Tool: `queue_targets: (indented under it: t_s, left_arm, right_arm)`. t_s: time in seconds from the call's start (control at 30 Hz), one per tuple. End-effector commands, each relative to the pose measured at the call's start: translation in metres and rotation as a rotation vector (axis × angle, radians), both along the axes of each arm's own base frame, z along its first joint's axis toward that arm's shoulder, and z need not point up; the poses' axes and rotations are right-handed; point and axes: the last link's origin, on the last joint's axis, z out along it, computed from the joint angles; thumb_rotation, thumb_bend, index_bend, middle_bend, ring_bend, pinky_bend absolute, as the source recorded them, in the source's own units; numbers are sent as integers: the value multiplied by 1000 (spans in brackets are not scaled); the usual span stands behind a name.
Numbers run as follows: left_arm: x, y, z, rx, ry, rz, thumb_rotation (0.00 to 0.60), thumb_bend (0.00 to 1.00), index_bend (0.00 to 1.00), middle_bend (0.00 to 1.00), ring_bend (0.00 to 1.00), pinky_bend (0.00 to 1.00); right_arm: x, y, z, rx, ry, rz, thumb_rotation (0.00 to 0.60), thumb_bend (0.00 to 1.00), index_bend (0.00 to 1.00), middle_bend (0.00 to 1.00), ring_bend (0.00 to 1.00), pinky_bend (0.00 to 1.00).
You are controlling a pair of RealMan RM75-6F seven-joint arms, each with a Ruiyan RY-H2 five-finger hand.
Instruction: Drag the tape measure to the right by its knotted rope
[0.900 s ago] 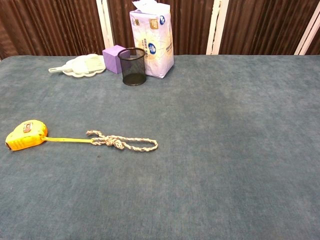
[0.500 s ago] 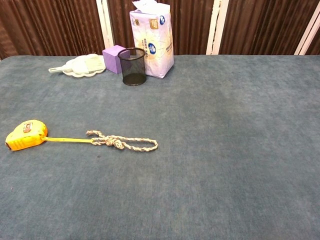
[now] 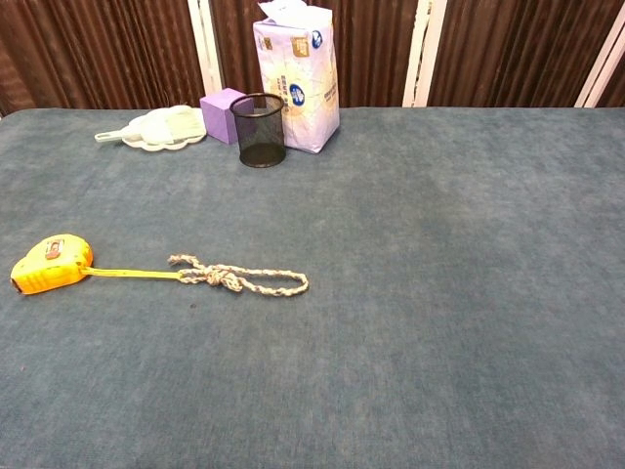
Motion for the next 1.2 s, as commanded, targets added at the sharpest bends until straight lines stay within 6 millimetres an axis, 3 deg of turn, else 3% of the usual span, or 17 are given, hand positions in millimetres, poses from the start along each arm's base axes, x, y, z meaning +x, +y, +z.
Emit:
queue_targets:
  t_s: [0.03, 0.23, 0.6, 0.7, 0.83, 0.97, 1.2]
  left_arm:
    - [-1, -1, 2, 8, -3, 8, 600, 465, 69, 0, 0, 61]
    - [-2, -3, 7, 20, -7, 25, 600, 465, 69, 0, 0, 61]
    - [-2, -5, 8, 15, 2, 22, 600, 466, 69, 0, 0, 62]
    - [-3, -6, 11, 27, -1, 25, 600, 465, 69, 0, 0, 62]
    - [-3, -7, 12, 31, -2, 26, 600, 466, 69, 0, 0, 62]
    - [-5, -10, 17, 50, -2, 32, 600, 465, 69, 0, 0, 62]
    - [-6, -12, 20, 58, -7, 38, 600, 466, 69, 0, 0, 62]
  right_arm:
    - [18, -28, -8, 47, -1, 57, 600, 0, 317, 11, 0, 0]
    - [56, -61, -36, 132, -48, 120, 600, 1, 330, 11, 0, 0]
    - [128, -97, -116, 306, -45, 227, 600, 27, 336, 11, 0, 0]
    - [144, -103, -132, 331, -41, 239, 600, 66, 337, 11, 0, 0]
    - [150, -105, -139, 339, -38, 247, 600, 124, 349, 11, 0, 0]
    - [181, -106, -174, 382, -35, 296, 600, 175, 371, 11, 0, 0]
    - [210, -110, -204, 388, -24, 323, 600, 276, 414, 11, 0, 0]
